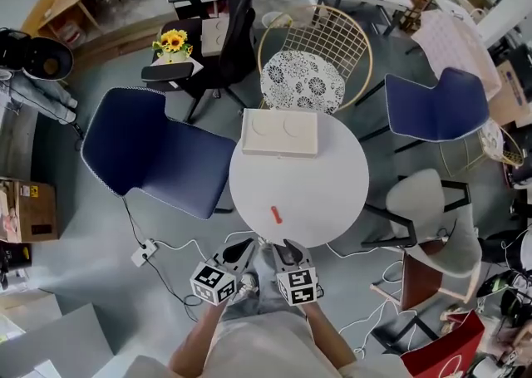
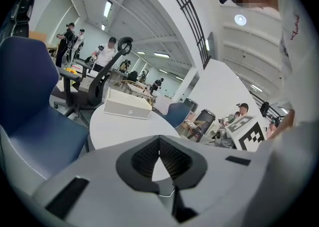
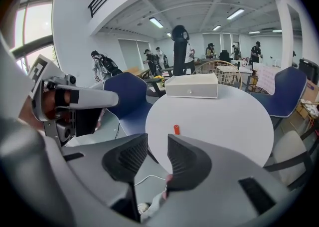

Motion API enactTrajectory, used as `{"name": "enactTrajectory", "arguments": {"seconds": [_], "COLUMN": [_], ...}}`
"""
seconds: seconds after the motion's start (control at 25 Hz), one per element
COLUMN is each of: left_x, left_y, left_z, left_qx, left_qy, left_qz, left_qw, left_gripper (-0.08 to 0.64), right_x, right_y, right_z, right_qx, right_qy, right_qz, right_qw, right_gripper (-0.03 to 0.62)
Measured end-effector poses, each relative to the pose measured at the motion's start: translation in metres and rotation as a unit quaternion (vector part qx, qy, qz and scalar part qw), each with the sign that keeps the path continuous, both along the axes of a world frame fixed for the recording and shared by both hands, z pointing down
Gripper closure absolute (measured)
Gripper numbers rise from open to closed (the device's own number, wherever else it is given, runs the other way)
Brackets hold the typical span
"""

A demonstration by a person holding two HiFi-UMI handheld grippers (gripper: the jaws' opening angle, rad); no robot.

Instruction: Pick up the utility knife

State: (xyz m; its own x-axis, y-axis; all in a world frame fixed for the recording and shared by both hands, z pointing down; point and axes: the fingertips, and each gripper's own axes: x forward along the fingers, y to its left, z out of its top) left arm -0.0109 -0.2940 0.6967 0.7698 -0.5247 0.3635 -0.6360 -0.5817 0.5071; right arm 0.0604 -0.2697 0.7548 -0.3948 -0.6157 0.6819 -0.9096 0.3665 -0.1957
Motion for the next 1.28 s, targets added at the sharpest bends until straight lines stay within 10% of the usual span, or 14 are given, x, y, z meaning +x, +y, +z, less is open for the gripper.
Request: {"name": "enactTrajectory", "arguments": {"seconds": [1.28], "left_x": [-0.026], "left_y": [0.013], "left_z": [0.010], "left_qx": [-0.020], "left_qy": [-0.014], "left_qz": [-0.035], "left_qw": [0.9991], "left_gripper": [0.548], "right_x": [0.003], "right_y": [-0.083], "right_z": [0.094], "right_qx": [-0.084], "right_qy": [0.080], "right_qz": [-0.048], "right_qw": [0.992], "right_gripper": [0.463]}}
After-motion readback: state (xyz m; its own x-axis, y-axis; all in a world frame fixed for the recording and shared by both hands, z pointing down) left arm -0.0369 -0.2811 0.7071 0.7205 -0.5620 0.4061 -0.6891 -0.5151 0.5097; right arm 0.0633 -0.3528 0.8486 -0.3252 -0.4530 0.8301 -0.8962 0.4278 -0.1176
